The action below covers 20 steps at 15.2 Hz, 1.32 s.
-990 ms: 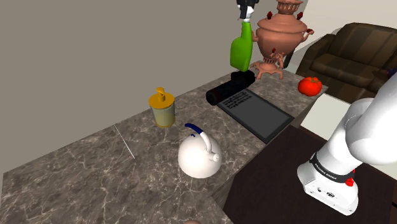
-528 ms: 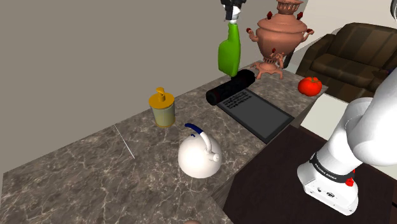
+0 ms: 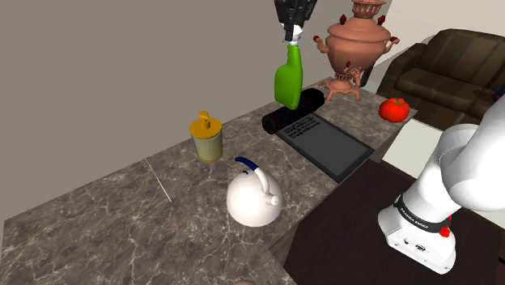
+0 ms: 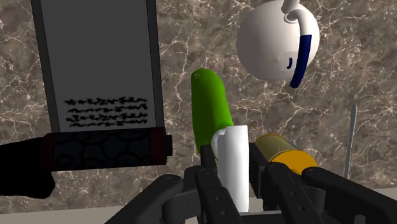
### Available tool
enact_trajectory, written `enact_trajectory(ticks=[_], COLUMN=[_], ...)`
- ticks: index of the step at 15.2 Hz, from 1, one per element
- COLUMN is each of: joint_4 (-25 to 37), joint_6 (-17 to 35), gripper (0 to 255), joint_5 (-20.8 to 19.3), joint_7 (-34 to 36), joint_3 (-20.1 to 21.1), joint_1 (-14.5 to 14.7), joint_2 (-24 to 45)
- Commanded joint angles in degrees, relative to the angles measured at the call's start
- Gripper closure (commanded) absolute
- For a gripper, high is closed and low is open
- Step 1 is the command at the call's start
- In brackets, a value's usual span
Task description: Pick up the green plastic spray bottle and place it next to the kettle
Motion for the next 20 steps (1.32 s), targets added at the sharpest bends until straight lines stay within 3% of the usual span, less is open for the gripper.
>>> enact_trajectory(ticks=[1, 20], joint_4=[-2.8, -22.7], joint_6=[2.0, 17.5], gripper=[255, 255], joint_5=[0.0, -0.2], joint_7=[0.1, 0.1], joint_3=[0.1, 0.2], joint_1=[0.1, 0.1], joint_2=[-0.8, -5.2])
